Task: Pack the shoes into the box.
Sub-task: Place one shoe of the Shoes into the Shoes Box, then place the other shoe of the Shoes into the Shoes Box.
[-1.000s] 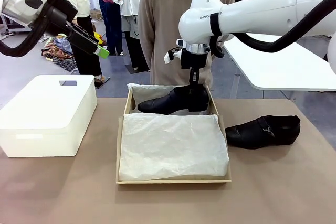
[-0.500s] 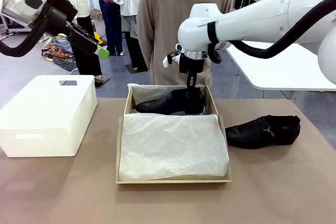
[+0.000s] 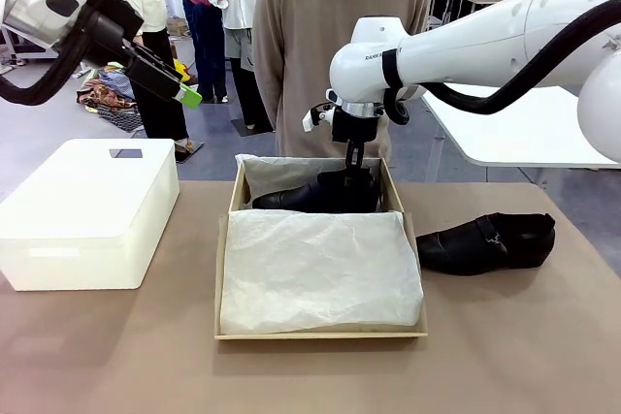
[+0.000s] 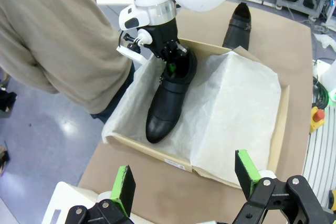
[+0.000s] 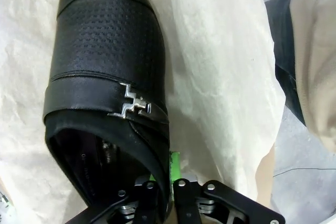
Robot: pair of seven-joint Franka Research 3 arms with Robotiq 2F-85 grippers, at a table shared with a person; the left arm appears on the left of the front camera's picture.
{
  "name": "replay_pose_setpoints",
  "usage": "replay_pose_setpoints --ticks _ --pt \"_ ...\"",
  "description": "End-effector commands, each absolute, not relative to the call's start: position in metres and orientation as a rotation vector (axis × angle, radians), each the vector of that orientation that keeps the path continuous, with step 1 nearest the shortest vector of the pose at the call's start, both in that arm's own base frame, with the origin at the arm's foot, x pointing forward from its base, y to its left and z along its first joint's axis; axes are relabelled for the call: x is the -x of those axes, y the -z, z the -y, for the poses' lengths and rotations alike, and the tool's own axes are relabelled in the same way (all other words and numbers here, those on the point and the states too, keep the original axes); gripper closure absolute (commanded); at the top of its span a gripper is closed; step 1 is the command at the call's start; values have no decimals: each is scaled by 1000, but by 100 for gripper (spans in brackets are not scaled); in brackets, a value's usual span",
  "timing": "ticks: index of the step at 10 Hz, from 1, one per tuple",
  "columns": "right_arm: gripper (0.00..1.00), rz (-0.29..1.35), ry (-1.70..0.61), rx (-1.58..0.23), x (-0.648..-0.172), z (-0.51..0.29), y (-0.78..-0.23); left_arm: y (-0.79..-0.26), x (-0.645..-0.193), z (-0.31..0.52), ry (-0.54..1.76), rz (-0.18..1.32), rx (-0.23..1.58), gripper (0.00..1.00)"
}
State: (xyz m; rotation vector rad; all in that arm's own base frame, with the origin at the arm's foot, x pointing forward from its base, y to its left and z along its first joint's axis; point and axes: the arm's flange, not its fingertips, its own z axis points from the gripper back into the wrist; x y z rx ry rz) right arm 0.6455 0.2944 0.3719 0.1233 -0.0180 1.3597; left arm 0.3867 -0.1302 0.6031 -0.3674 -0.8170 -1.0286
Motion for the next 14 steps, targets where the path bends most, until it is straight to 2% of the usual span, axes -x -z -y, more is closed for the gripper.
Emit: replay_pose_setpoints --ticks 1,4,5,12,14 --pt "64 9 -1361 -178 -654 -296 -381 -599 -387 128 1048 830 383 0" --pt "5 23 -1365 -202 -648 -294 -399 -599 -387 128 1048 830 383 0" --pt "0 28 -1367 -219 -644 -292 -412 -599 -387 128 1048 830 383 0" --pt "0 9 -1392 -189 -620 -288 -440 -599 -387 128 1048 830 383 0" --pt "0 6 -1376 -189 -632 -296 -438 -599 -387 128 1048 830 383 0"
